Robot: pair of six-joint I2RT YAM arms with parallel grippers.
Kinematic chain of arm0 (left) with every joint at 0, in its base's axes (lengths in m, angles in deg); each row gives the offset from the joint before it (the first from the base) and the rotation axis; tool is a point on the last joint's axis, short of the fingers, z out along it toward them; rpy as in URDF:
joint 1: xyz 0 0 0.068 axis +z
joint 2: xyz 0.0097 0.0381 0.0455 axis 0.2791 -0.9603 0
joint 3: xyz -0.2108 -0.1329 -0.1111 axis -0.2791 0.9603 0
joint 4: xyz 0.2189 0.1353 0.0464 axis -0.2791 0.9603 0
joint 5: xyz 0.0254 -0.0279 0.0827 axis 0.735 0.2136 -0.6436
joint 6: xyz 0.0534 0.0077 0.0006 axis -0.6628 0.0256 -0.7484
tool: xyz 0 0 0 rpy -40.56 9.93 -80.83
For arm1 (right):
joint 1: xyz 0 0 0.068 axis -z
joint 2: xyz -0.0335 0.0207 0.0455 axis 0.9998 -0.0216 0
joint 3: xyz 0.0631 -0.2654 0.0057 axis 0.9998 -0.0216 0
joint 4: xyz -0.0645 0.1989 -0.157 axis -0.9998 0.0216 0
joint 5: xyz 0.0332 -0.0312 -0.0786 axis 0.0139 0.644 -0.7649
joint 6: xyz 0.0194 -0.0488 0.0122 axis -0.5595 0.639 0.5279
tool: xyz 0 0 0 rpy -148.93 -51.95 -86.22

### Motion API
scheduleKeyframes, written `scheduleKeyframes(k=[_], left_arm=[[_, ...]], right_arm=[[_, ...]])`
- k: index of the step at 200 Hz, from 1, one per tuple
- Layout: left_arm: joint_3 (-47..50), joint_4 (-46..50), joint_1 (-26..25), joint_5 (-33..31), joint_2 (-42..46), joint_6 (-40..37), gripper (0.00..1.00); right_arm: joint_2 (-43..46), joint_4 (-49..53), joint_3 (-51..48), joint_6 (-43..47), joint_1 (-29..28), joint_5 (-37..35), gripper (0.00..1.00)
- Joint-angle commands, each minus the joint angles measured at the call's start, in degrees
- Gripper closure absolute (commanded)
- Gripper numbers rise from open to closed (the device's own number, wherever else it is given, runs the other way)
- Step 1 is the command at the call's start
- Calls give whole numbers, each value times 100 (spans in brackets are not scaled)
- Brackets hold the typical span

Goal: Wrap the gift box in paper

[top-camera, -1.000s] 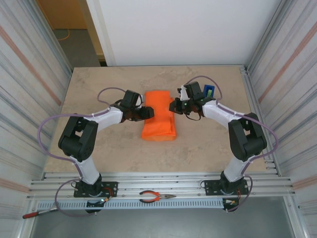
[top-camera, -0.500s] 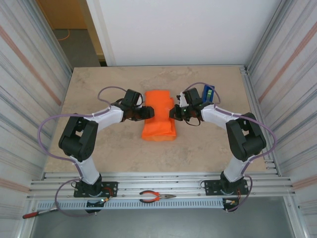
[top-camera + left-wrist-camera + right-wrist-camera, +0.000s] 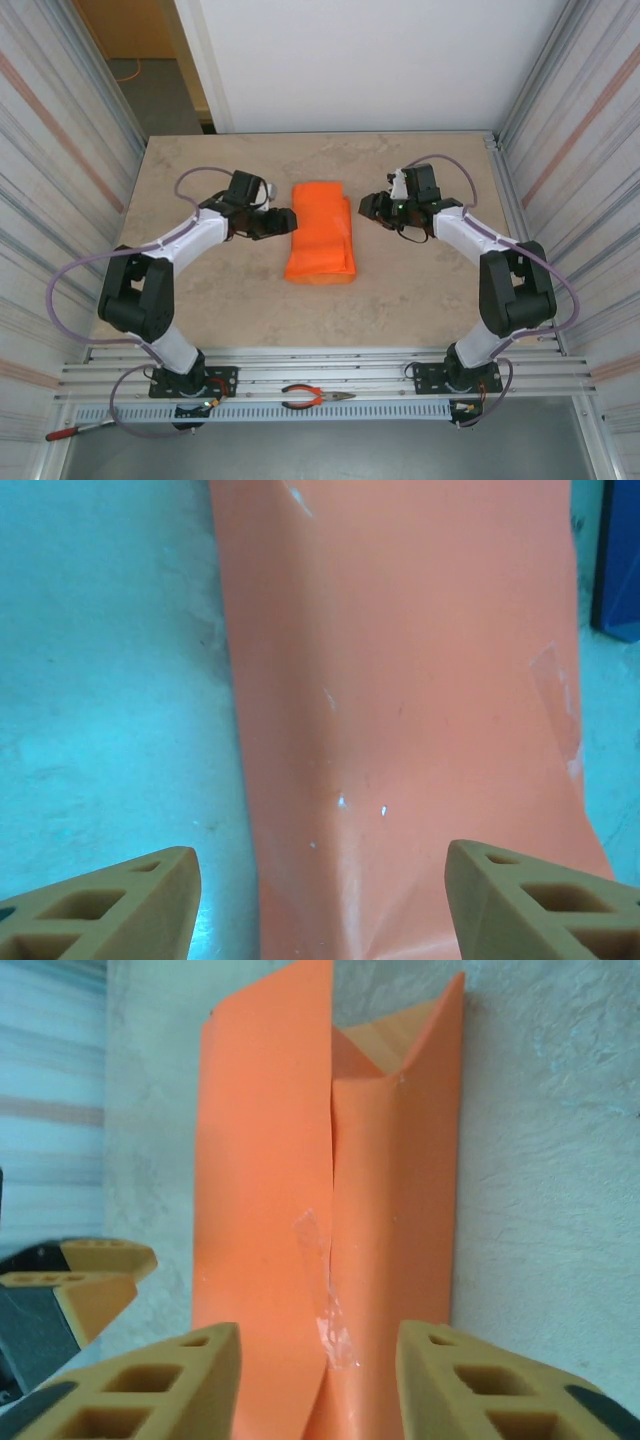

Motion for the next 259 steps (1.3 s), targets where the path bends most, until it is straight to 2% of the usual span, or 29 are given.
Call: scheduleKeyframes(k=[1,16,48,88,126,144,167,182,212,245,259], left_arm=[[-31,41,101,246,43,-174,33],[-6,-140,124,424,-101,-111,33],[220,-528,50,660,-240,230,33],[684,-1177,-125,381,-238,728,33],[-223,-896,65,312,-948,536,32],[-735,-813,156,494,-1379,487,32],[-1256,-766,146,671,-1874,540,34],[-1396,-764,109,691,-2047,589,37],[-1302,-919,71,642,-2135,732,41],[-1368,-1013,101,446,-2207,873,44],[-1566,-981,178,439,-2288,901,45]], right_arm=[[-133,151,211,-84,-8,110,41],[-333,110,333,-173,-35,170,35],[-706,-65,477,-383,-220,233,33],[-1128,-146,685,-460,-331,189,32],[-1749,-102,1309,-503,-174,407,30],[-2113,-41,1665,-561,-163,474,30],[-2566,14,2122,-687,-152,547,39],[-2816,124,2437,-726,-154,564,54],[-3137,347,2947,-733,-129,505,75],[-3260,447,3359,-811,-50,438,77],[-3248,449,3467,-818,-23,456,67]])
